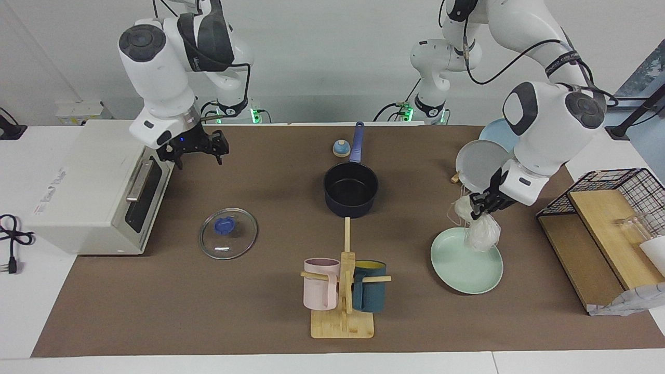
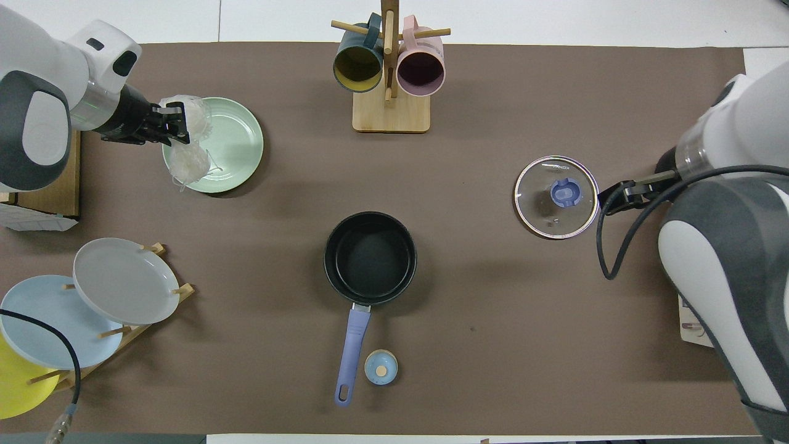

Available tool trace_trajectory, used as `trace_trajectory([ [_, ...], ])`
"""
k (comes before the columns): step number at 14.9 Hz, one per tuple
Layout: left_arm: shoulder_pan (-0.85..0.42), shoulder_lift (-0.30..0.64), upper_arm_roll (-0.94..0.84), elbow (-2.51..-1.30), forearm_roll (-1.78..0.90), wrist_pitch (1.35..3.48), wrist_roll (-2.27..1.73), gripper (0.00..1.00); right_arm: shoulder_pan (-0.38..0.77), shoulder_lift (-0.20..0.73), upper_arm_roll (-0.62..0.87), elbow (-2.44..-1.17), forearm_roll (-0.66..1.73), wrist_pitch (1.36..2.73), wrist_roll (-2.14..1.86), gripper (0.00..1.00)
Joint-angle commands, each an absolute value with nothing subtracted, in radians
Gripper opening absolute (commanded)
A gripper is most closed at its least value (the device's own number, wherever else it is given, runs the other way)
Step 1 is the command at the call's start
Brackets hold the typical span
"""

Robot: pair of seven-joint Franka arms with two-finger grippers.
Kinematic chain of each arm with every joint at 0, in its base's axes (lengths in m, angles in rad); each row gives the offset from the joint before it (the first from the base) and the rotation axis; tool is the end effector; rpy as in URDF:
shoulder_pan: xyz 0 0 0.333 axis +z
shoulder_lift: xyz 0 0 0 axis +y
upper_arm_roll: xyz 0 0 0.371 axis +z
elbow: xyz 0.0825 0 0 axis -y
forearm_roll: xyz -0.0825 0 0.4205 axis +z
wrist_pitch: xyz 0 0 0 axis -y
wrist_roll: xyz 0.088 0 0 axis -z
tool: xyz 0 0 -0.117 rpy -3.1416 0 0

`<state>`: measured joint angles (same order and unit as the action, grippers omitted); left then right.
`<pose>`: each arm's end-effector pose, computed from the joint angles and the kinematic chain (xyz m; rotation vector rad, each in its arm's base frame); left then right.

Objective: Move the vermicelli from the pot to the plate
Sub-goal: 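Set the lid down with the right gripper while the left gripper drops vermicelli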

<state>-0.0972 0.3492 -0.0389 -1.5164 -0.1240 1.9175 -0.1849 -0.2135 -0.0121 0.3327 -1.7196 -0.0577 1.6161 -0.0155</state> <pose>0.7174 -0.1043 0.4988 3.0006 0.1361 0.0457 0.5795 0.0639 0.6047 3.0650 0.2145 -0.1365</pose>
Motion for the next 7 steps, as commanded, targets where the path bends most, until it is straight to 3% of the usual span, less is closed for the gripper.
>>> trace_trajectory([
  [1,-0.095,0.412,-0.048,-1.499,-0.120,1.995,-0.149,0.00,-0.154,-0.067,0.251,-1.732,-0.038,1.554,-0.002,1.00],
  [3,-0.097,0.443,-0.048,-1.526,-0.095,2.057,-0.132,0.00,-0.106,-0.066,0.174,-1.704,-0.040,1.531,-0.002,1.00],
  [6,-0.097,0.479,-0.048,-1.569,-0.094,2.150,-0.068,0.00,-0.056,0.052,0.094,-1.565,-0.038,1.464,-0.002,1.00],
  [7,-0.092,0.479,-0.048,-1.575,-0.094,2.157,-0.042,0.00,-0.045,0.048,0.084,-1.557,-0.041,1.457,-0.003,1.00],
])
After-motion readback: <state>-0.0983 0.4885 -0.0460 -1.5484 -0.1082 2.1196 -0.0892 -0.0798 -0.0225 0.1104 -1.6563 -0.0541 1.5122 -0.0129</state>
